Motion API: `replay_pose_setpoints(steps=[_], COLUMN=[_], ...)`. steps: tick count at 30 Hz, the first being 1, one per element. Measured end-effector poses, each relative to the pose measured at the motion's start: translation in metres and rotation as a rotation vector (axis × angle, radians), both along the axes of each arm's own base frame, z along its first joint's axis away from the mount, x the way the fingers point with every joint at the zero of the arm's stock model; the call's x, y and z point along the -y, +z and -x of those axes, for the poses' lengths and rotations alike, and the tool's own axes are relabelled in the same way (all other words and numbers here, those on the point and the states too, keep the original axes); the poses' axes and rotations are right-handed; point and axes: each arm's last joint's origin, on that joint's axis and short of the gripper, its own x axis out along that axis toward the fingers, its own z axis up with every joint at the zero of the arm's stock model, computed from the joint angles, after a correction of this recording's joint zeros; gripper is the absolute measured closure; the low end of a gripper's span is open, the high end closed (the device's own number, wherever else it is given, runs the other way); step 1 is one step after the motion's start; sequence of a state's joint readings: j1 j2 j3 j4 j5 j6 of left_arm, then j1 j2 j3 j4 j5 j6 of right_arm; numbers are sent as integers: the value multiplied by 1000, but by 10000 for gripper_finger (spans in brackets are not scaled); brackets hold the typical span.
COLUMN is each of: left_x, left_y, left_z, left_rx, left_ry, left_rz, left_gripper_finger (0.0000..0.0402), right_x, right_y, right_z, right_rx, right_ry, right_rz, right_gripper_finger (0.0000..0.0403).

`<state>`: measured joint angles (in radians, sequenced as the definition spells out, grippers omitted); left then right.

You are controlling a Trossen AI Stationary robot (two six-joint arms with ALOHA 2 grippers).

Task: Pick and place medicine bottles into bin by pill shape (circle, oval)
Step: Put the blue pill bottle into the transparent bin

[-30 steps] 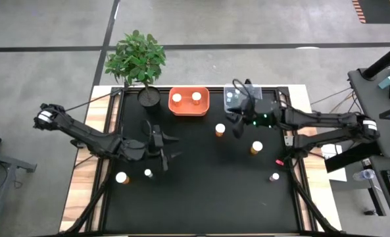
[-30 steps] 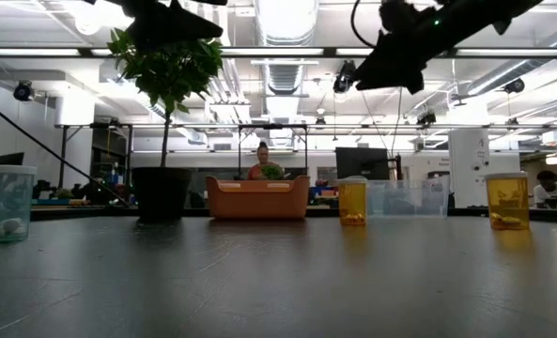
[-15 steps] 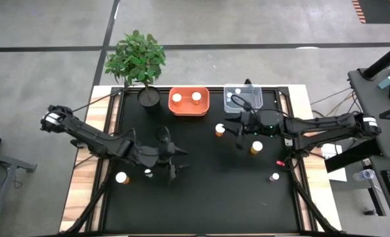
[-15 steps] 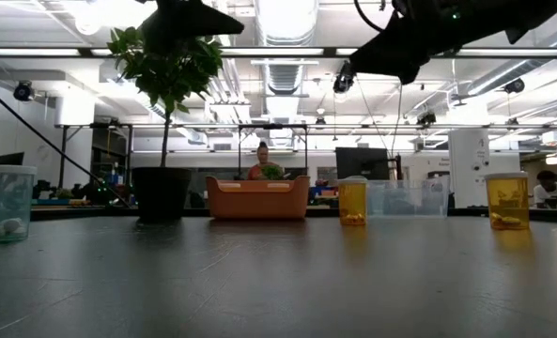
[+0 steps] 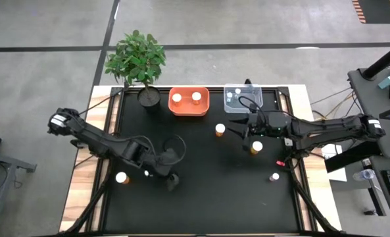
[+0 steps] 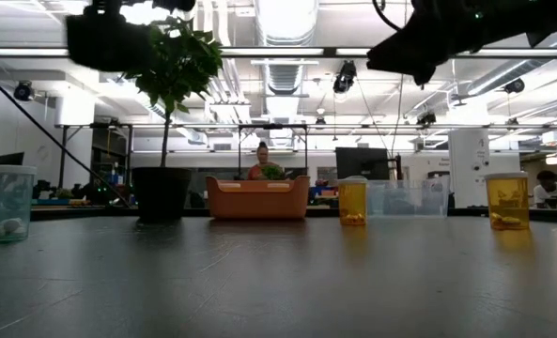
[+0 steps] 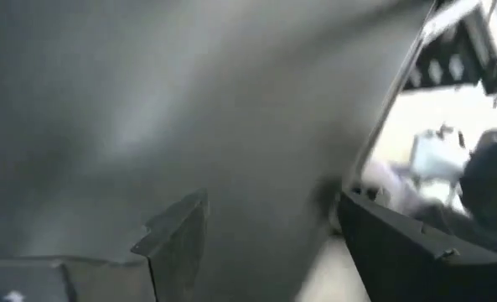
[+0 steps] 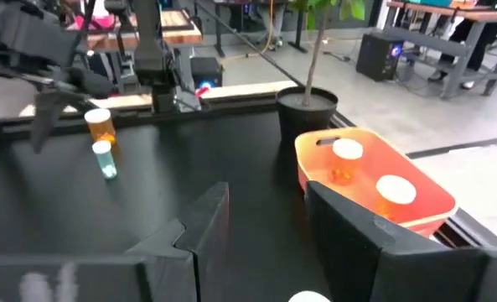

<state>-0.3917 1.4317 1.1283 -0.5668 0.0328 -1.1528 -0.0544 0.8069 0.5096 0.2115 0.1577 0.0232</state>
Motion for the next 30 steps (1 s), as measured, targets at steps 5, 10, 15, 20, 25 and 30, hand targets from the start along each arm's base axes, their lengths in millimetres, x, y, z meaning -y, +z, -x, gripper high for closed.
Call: replay_pose_setpoints(steps=[5, 10, 15, 20, 25, 30], left_x=[8, 7, 4, 0, -5, -7], left_y=[-18, -26, -29, -40, -50, -58], left_z=[14, 33, 45, 49, 52, 56], left_rx=[-290, -478, -576, -591, -574, -589], left_ry=[-20, -2, 9, 37, 83, 91], left_rz=[99, 37, -25, -93, -200, -228], left_gripper_finger=[153, 153, 153, 153, 153, 153], right_x=[0, 0, 0, 0, 0, 0], right_y=[1, 3, 2, 1, 1, 1], right_z=[5, 8, 7, 7, 7, 7], right_rx=[19, 32, 24, 20, 20, 19], right_ry=[2, 3, 2, 3, 3, 3], right_rz=[12, 17, 17, 17, 17, 17], right_gripper_finger=[252, 252, 252, 252, 252, 252])
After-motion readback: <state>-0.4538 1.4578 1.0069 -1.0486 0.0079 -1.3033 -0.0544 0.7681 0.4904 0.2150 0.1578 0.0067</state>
